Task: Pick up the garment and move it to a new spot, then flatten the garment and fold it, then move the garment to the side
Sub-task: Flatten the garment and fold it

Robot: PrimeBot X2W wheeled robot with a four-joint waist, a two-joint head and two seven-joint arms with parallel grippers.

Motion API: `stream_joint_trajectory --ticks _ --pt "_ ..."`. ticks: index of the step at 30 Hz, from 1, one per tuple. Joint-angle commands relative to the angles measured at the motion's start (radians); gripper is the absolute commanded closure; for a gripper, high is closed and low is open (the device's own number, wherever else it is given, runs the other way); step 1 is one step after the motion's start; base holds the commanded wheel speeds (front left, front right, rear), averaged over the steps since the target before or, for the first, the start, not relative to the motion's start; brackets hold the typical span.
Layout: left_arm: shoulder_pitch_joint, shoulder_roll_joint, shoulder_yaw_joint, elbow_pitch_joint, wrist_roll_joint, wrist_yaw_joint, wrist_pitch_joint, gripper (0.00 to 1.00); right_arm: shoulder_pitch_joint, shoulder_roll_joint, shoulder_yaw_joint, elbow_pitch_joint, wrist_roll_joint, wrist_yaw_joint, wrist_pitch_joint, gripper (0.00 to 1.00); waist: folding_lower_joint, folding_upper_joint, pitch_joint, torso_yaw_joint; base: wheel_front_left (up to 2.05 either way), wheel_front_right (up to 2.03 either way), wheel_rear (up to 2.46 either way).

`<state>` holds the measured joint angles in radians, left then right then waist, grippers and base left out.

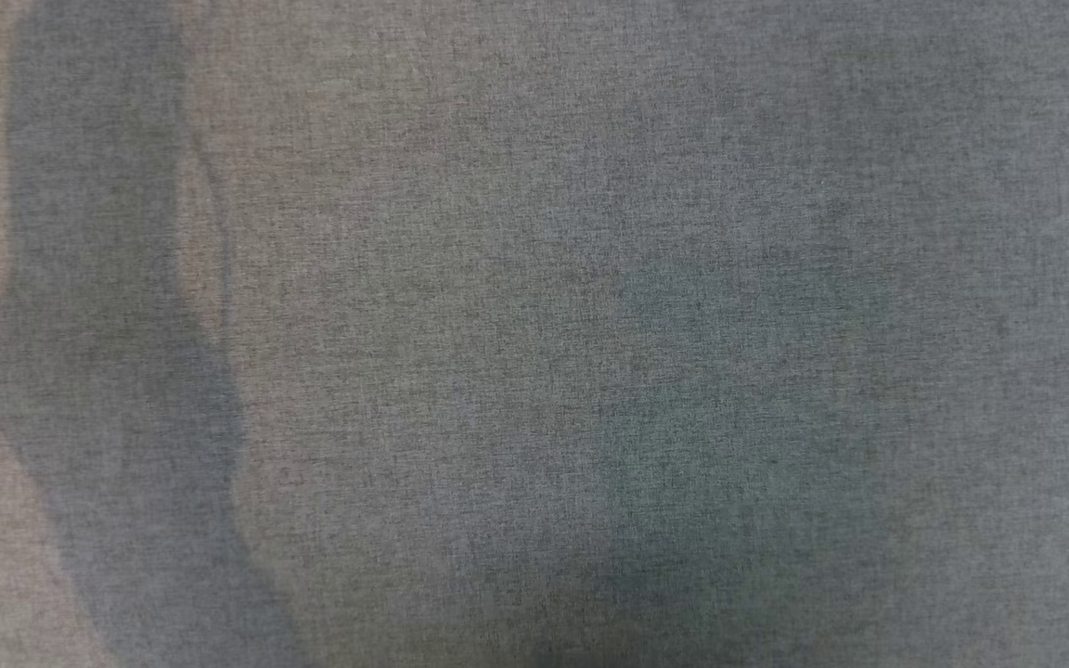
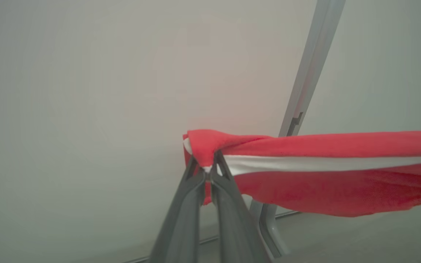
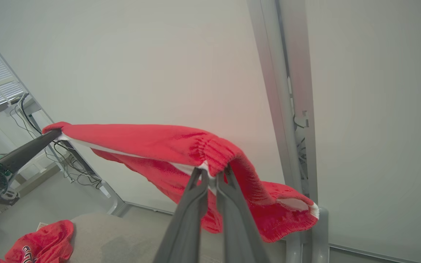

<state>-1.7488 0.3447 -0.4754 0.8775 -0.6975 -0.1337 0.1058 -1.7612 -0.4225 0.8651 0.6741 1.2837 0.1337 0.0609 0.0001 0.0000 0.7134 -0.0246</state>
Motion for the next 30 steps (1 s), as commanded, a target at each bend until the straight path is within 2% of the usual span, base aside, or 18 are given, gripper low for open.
stream_joint_trajectory --ticks 1,5,9,17,25,28,30 --pt "0.052 0.003 -0.013 0.023 -0.025 0.006 0.022 1.00 0.047 -0.016 0.019 0.006 0.012 -0.005 0.019 1.00 -0.0001 0.0000 -0.008 0.005 0.00 0.00 0.00" --pt "0.147 0.003 -0.078 0.044 -0.114 0.004 0.134 1.00 0.139 -0.037 0.107 -0.026 0.051 -0.003 0.091 1.00 -0.0001 0.0000 -0.035 0.013 0.00 0.00 0.00" --pt "0.320 0.036 -0.134 0.014 -0.216 0.004 0.184 1.00 0.280 -0.056 0.196 -0.070 0.091 -0.003 0.103 1.00 -0.0001 0.0000 -0.096 0.010 0.00 0.00 0.00" --pt "0.606 0.114 -0.190 -0.097 -0.337 0.004 0.154 1.00 0.470 -0.068 0.320 -0.148 0.154 -0.003 0.113 1.00 -0.0001 0.0000 -0.251 -0.012 0.00 0.00 0.00" --pt "0.909 0.187 -0.212 -0.260 -0.405 0.004 0.063 1.00 0.671 -0.091 0.384 -0.226 0.180 -0.003 0.046 1.00 -0.0001 0.0000 -0.429 -0.021 0.00 0.00 0.00" --pt "1.023 0.221 -0.209 -0.355 -0.412 0.026 0.023 1.00 0.750 -0.116 0.394 -0.255 0.173 -0.003 0.009 1.00 -0.0001 0.0000 -0.480 -0.021 0.00 0.00 0.00" --pt "1.104 0.240 -0.207 -0.431 -0.418 0.057 -0.002 1.00 0.805 -0.131 0.397 -0.280 0.176 -0.003 -0.023 1.00 -0.0001 0.0000 -0.506 -0.019 0.00 0.00 0.00"
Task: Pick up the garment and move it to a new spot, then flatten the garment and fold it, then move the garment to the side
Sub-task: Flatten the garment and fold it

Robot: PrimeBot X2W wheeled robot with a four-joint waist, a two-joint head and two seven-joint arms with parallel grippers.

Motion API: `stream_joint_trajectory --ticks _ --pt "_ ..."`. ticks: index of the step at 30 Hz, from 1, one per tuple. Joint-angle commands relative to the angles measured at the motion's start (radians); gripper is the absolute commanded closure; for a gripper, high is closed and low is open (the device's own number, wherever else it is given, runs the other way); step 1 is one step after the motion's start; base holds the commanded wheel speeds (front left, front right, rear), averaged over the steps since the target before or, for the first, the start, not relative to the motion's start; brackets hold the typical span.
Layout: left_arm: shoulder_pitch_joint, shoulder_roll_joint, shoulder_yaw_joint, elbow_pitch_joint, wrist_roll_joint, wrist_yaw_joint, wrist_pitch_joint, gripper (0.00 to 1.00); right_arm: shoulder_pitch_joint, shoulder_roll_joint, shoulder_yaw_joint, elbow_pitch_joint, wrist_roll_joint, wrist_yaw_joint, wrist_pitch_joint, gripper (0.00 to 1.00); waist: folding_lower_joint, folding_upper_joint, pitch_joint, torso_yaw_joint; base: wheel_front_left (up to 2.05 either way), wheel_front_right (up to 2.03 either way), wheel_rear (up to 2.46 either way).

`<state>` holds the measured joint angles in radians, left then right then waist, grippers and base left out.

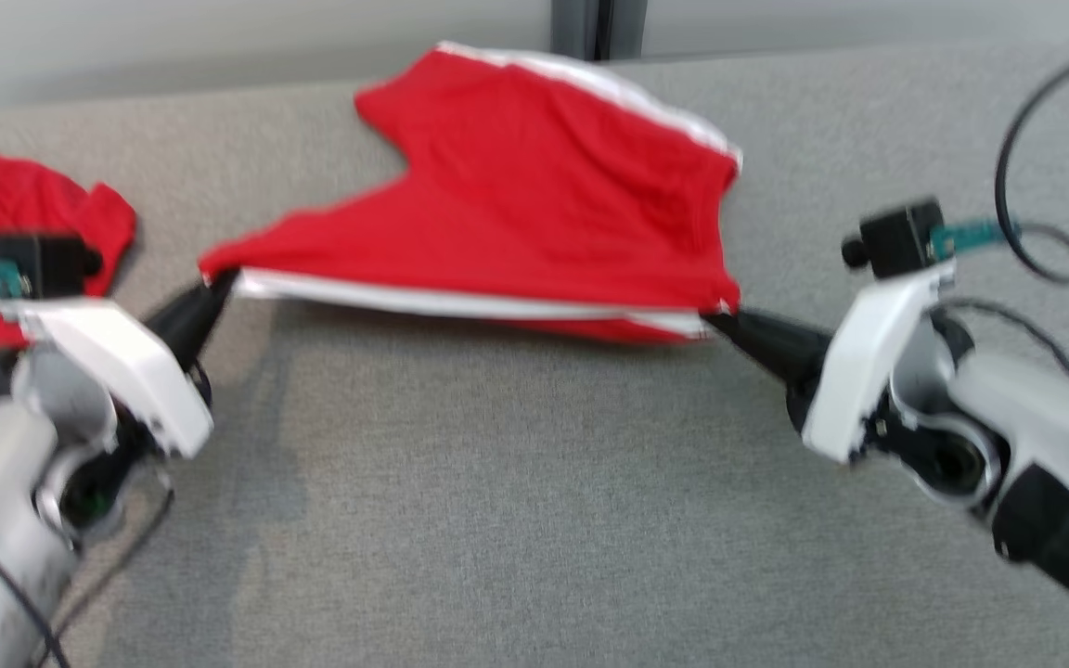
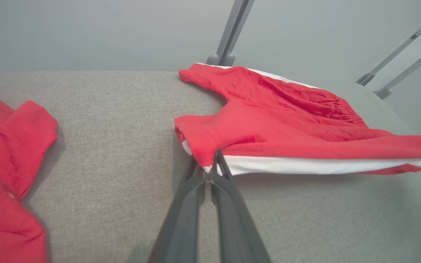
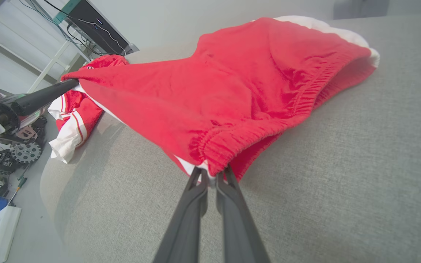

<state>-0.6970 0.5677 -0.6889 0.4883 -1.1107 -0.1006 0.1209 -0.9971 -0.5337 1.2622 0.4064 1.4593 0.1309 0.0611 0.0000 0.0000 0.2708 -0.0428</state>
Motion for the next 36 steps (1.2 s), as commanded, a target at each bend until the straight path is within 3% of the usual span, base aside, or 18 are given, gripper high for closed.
stream_joint_trajectory --ticks 1,8,14,22,28,36 --pt "0.053 0.017 0.006 -0.042 -0.005 0.024 -0.017 1.00 0.041 -0.020 0.000 -0.012 0.001 0.000 -0.023 1.00 0.0000 0.0000 -0.063 -0.001 0.00 0.00 0.00" --pt "0.330 0.075 0.017 -0.323 -0.030 0.176 -0.099 1.00 0.234 -0.111 0.010 -0.100 -0.021 0.000 -0.140 1.00 0.0000 0.0000 -0.132 0.022 0.00 0.00 0.00" --pt "0.530 0.111 0.000 -0.531 -0.063 0.294 -0.106 1.00 0.373 -0.201 0.006 -0.161 -0.027 0.000 -0.244 1.00 0.0000 0.0000 -0.158 0.039 0.00 0.00 0.00" --pt "0.713 0.161 0.025 -0.730 -0.094 0.417 -0.155 1.00 0.533 -0.303 -0.056 -0.254 0.010 -0.001 -0.314 1.00 0.0000 0.0000 -0.186 0.062 0.00 0.00 0.00" --pt "0.716 0.185 0.040 -0.786 -0.075 0.449 -0.162 1.00 0.599 -0.329 -0.110 -0.306 -0.014 -0.003 -0.323 1.00 0.0000 0.0000 -0.187 0.066 0.00 0.00 0.00" --pt "0.573 0.193 0.027 -0.751 -0.035 0.408 -0.093 1.00 0.541 -0.264 -0.147 -0.296 -0.085 -0.002 -0.256 1.00 0.0000 0.0000 -0.151 0.039 0.00 0.00 0.00"
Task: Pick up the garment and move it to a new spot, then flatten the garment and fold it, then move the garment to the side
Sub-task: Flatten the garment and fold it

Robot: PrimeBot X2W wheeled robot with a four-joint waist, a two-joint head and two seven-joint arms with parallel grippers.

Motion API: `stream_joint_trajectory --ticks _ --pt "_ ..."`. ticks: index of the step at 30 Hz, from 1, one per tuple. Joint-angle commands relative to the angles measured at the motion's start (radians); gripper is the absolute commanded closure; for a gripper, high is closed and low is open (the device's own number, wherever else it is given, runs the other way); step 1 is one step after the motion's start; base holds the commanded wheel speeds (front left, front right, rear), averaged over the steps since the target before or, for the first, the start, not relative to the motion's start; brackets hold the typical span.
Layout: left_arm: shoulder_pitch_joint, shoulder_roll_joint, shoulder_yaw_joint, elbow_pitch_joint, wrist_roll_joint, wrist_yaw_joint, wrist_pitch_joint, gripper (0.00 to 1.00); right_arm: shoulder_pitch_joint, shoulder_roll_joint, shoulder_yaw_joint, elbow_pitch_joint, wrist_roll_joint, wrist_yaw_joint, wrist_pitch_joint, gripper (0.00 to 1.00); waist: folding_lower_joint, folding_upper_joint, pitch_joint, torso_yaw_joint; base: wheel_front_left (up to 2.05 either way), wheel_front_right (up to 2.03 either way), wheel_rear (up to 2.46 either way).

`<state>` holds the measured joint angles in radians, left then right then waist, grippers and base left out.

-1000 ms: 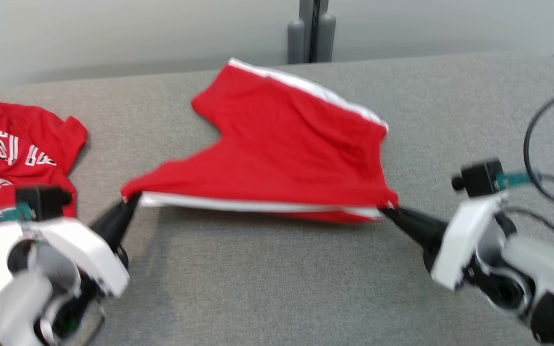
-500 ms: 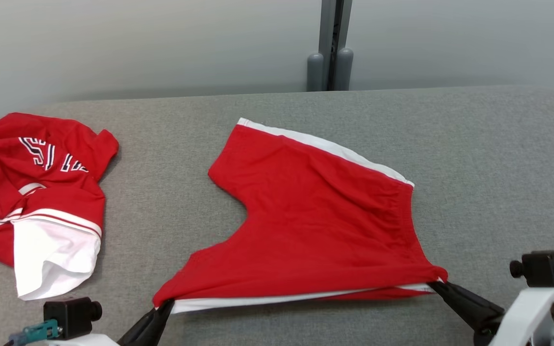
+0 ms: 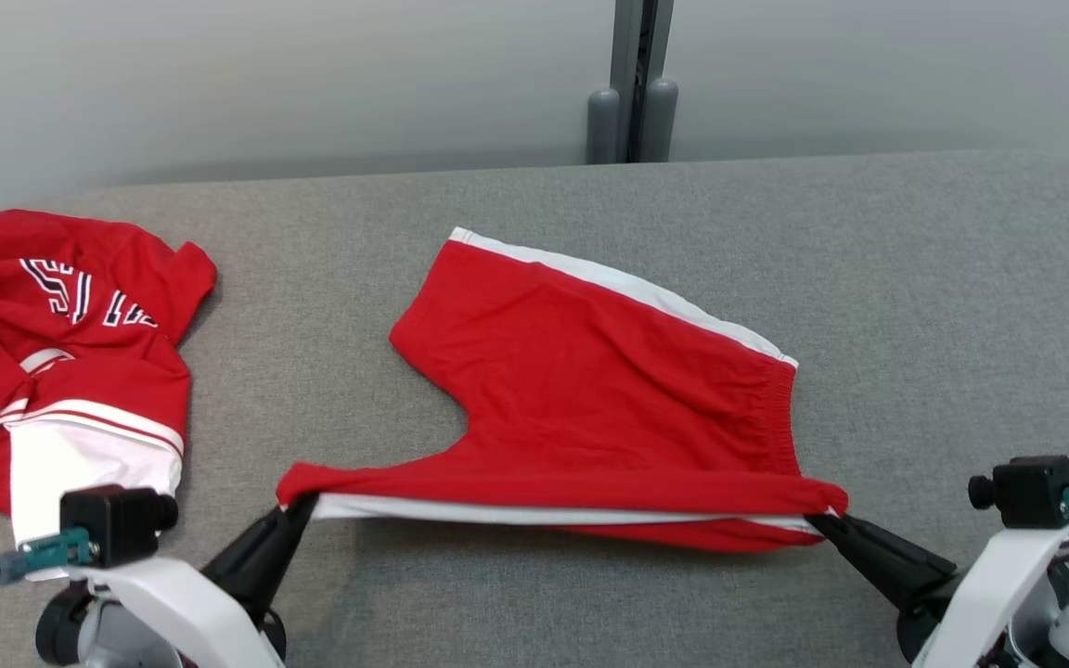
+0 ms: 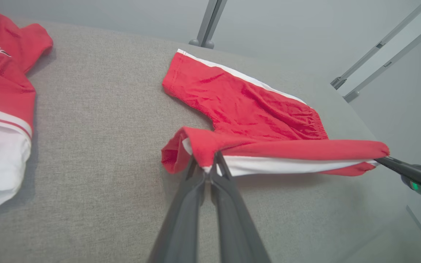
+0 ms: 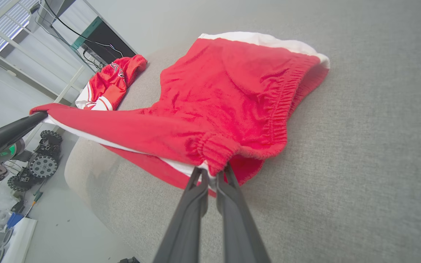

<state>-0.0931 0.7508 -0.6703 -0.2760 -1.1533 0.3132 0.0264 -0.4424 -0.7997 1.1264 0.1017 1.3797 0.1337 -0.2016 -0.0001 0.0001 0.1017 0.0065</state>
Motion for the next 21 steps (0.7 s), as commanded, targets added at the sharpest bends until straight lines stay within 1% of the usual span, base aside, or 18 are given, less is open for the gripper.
stream_joint_trajectory --ticks 1,7,8,13,17,21 --pt "-0.055 0.004 0.012 0.028 0.007 -0.016 0.009 1.00 -0.026 0.012 -0.018 0.013 -0.013 -0.005 0.016 1.00 0.0001 -0.0001 0.032 -0.015 0.00 0.00 0.00" --pt "-0.218 -0.008 0.028 0.142 0.021 -0.088 0.058 1.00 -0.115 0.080 -0.058 0.043 -0.069 -0.003 0.073 1.00 0.0001 -0.0001 0.125 -0.057 0.00 0.00 0.00" --pt "-0.218 -0.008 0.028 0.142 0.021 -0.088 0.058 1.00 -0.115 0.080 -0.058 0.043 -0.069 -0.003 0.073 1.00 0.0001 -0.0001 0.125 -0.057 0.00 0.00 0.00" --pt "-0.349 -0.025 0.031 0.229 0.036 -0.138 0.098 1.00 -0.187 0.147 -0.105 0.083 -0.117 -0.003 0.091 1.00 0.0001 -0.0001 0.199 -0.092 0.00 0.00 0.00" --pt "-0.453 -0.036 0.022 0.300 0.041 -0.180 0.150 1.00 -0.235 0.199 -0.141 0.128 -0.150 -0.003 0.099 1.00 0.0001 -0.0001 0.252 -0.109 0.00 0.00 0.00" --pt "-0.565 -0.052 0.010 0.375 0.054 -0.224 0.205 1.00 -0.261 0.234 -0.176 0.148 -0.173 -0.003 0.098 1.00 0.0001 -0.0001 0.294 -0.119 0.00 0.00 0.00"
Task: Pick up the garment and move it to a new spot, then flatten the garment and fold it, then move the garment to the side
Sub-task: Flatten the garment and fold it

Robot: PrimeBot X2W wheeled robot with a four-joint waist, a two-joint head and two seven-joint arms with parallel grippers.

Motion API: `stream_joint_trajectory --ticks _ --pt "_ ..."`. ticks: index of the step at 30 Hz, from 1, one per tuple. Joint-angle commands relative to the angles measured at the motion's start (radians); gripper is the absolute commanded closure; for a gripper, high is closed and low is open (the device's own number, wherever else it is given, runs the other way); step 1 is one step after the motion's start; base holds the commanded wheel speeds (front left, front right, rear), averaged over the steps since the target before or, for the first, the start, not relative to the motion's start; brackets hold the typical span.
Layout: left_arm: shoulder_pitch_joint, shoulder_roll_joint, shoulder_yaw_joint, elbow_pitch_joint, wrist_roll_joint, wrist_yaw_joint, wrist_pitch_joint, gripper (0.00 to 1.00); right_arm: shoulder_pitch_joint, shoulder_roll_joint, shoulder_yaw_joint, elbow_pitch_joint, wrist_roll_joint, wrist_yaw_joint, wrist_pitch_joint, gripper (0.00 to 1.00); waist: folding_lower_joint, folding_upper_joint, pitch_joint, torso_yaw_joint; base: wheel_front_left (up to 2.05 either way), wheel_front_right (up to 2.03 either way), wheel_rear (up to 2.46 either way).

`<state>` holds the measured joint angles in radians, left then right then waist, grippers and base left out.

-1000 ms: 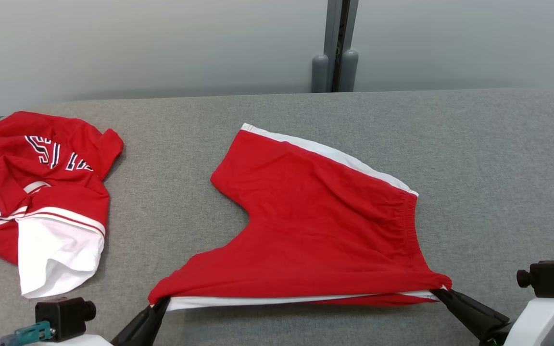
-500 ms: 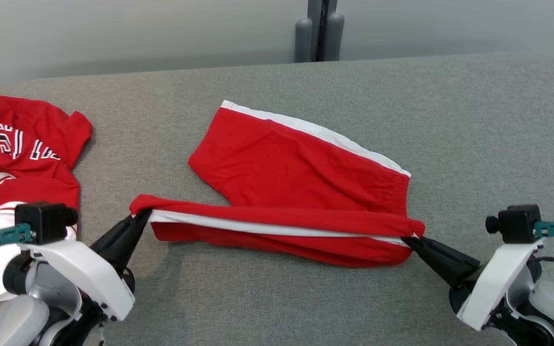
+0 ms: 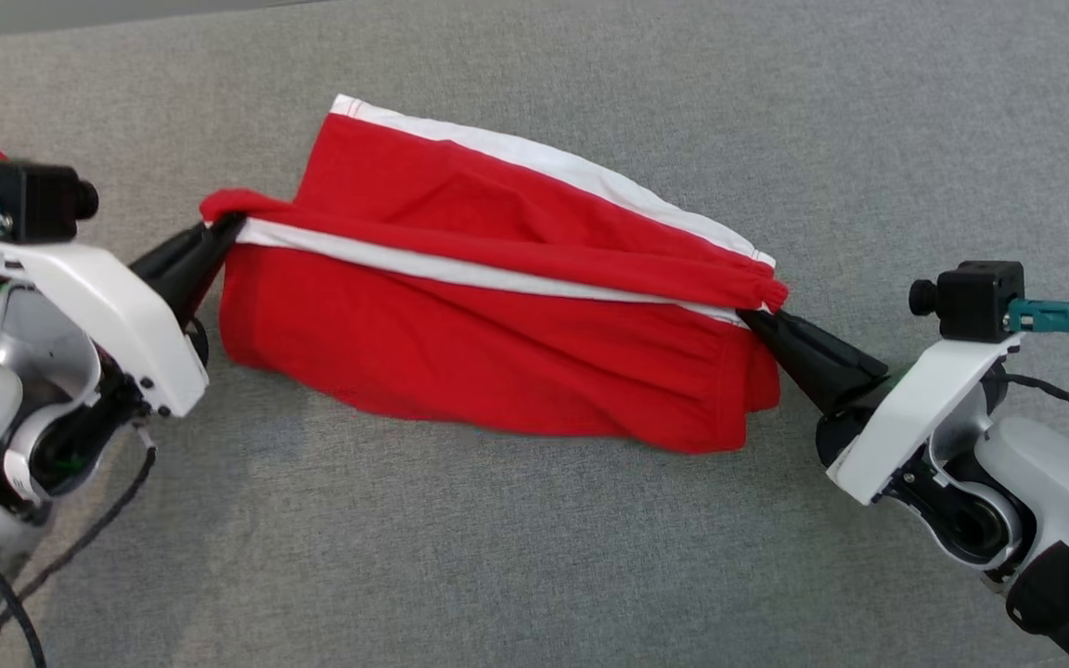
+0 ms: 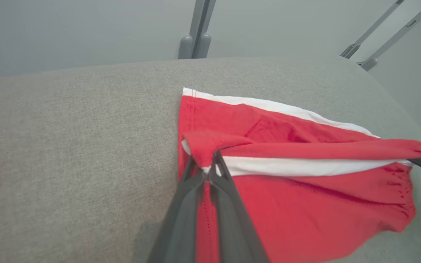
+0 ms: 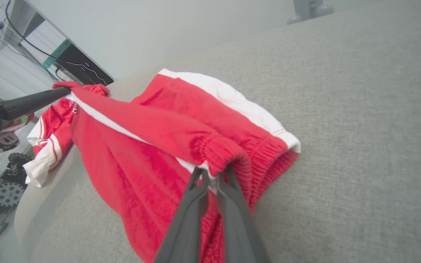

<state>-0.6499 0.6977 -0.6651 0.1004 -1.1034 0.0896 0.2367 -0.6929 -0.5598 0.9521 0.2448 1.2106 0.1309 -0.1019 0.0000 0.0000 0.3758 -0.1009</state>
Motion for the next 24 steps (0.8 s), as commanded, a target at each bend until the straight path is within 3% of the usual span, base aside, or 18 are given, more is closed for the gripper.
stream_joint_trajectory --ticks 1,15,24 --pt "-0.036 -0.001 0.003 0.017 0.007 -0.010 0.009 1.00 -0.017 0.002 -0.010 0.004 -0.009 0.000 -0.004 1.00 0.0000 0.0000 0.031 -0.015 0.00 0.00 0.00" --pt "-0.329 -0.059 -0.034 0.269 0.017 -0.114 0.181 1.00 -0.058 0.077 -0.074 -0.023 -0.058 0.000 0.009 1.00 0.0000 0.0000 0.120 -0.085 0.00 0.00 0.00" --pt "-0.414 -0.088 -0.040 0.351 0.025 -0.141 0.203 1.00 -0.067 0.104 -0.101 -0.032 -0.072 0.000 0.013 1.00 0.0000 0.0000 0.132 -0.126 0.00 0.00 0.00"
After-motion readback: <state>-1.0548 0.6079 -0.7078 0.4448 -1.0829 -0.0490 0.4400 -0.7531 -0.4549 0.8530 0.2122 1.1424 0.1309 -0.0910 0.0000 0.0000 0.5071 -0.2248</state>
